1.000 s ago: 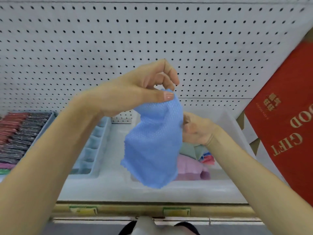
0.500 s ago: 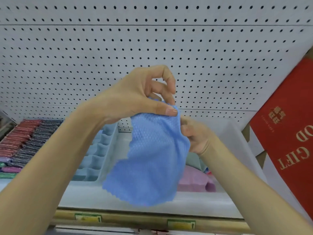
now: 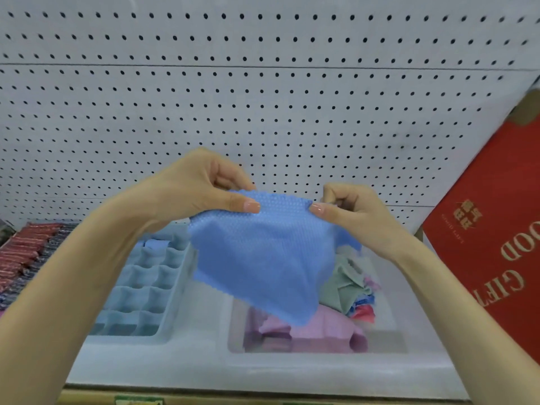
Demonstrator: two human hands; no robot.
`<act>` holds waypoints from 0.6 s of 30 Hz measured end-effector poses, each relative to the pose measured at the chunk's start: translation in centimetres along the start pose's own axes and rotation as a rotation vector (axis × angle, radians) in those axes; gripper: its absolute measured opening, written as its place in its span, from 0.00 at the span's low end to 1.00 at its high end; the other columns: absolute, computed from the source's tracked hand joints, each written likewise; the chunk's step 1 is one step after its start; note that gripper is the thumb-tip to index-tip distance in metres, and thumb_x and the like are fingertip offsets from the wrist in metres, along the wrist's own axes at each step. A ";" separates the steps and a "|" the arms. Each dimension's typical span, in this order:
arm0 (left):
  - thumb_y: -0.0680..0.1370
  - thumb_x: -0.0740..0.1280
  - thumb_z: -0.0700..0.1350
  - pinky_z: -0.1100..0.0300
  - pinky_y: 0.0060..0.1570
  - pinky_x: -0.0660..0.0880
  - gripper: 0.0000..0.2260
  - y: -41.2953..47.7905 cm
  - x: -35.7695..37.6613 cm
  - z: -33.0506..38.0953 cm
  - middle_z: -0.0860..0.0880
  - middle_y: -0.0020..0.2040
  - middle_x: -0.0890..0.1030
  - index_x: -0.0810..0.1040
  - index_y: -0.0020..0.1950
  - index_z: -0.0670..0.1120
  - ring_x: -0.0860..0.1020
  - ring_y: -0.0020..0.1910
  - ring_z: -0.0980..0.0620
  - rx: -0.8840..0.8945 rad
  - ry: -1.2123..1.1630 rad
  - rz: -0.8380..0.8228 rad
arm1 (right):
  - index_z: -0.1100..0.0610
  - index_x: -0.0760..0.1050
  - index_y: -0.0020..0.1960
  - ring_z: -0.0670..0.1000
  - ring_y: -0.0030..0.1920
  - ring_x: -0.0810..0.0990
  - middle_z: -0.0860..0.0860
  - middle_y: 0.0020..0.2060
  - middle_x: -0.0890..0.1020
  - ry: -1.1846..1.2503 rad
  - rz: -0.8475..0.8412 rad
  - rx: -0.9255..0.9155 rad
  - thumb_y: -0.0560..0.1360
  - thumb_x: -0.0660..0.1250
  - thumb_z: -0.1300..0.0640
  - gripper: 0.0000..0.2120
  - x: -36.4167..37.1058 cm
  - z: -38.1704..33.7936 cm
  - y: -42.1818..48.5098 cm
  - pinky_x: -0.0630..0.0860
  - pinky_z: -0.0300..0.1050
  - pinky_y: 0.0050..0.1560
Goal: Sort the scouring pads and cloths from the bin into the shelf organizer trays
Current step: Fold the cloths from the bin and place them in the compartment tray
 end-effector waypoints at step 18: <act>0.67 0.75 0.41 0.66 0.38 0.79 0.05 0.9 -2.5 -4.5 0.46 0.39 0.82 0.84 0.42 0.45 0.81 0.39 0.51 -0.088 -0.404 0.454 | 0.53 0.83 0.33 0.47 0.33 0.79 0.49 0.32 0.83 0.050 0.325 0.190 0.73 0.69 0.64 0.12 -4.1 1.6 -0.2 0.74 0.37 0.35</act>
Point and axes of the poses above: each hand's wrist, its own y-axis towards the middle knuckle, its own x-axis out of the palm, z = x × y, the point moved 2 cm from there along y, towards the middle knuckle
